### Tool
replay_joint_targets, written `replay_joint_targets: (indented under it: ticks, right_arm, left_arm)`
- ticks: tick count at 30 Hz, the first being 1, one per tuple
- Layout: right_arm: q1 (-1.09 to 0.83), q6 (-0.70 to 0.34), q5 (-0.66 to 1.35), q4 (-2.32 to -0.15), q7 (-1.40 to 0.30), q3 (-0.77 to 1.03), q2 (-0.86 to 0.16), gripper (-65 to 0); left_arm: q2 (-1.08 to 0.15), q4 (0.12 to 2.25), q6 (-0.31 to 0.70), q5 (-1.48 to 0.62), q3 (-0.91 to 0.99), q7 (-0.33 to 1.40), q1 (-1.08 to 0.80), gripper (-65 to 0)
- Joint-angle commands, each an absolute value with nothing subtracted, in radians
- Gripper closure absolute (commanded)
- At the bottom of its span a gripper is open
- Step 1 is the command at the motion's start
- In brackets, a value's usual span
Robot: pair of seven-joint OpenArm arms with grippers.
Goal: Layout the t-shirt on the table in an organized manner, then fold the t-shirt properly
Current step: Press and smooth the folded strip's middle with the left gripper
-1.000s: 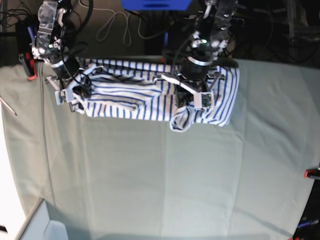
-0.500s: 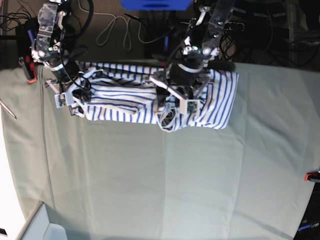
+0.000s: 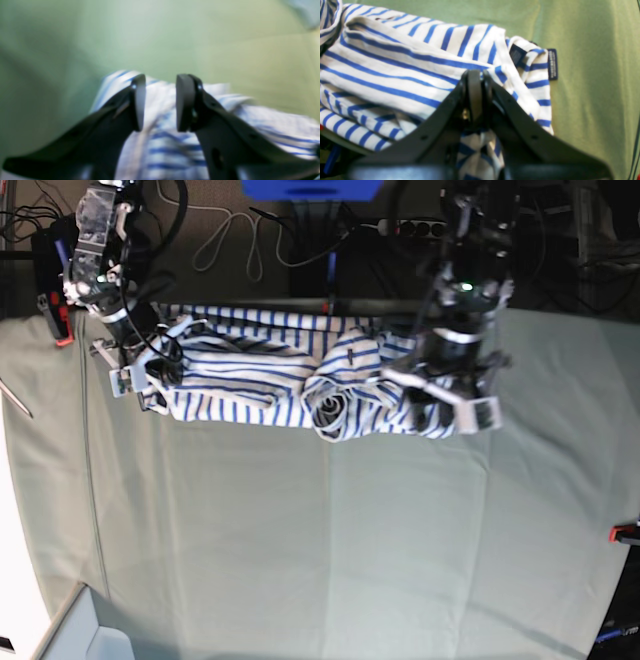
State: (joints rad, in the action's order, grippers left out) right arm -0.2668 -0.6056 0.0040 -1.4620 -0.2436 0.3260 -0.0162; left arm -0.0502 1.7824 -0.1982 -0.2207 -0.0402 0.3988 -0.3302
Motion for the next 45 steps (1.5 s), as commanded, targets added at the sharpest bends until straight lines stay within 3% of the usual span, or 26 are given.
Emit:
replay_joint_targets:
  ticks: [1,7,13,25,29,36,40,45]
  right_arm:
    - [-0.263,-0.608,0.018,-1.478,-0.219,0.328,-0.021,0.0]
    - [-0.265,-0.608,0.018,-1.478,-0.219,0.328,-0.018,0.0]
    - [-0.265,-0.608,0.018,-1.478,-0.219,0.328,-0.018,0.0]
    - [-0.272,-0.608,0.018,-1.478,-0.219,0.335,-0.021,0.0]
    - [-0.274,-0.608,0.018,-1.48,-0.225,0.335,-0.021,0.0]
    - [-0.274,-0.608,0.018,-1.481,-0.226,0.329,-0.021,-0.2]
    - [-0.272,-0.608,0.018,-1.481,-0.226,0.329,-0.019,-7.7]
    - [-0.272,-0.608,0.019,-1.515,-0.22,0.338,-0.018,-21.5]
  left_arm:
    - [-0.048,1.784,-0.189,-0.222,-0.019,0.377,-0.337,-18.0]
    - [-0.054,1.675,-0.188,-0.222,-0.045,0.383,-0.338,-17.9]
    - [-0.059,1.616,-0.188,-0.217,-0.219,0.383,-0.337,-17.8]
    - [-0.259,1.784,-0.186,-0.223,-0.676,0.374,-0.239,-17.8]
    - [-0.309,1.862,-0.194,-0.222,-0.651,0.374,-0.246,-17.8]
    - [-0.254,1.748,-0.188,-0.325,-0.36,0.377,-0.26,-18.0]
    - [-0.228,1.624,-0.186,-0.443,-0.329,0.381,-0.219,-18.0]
    - [-0.236,1.486,-0.186,-0.489,-0.466,0.375,-0.148,-18.0]
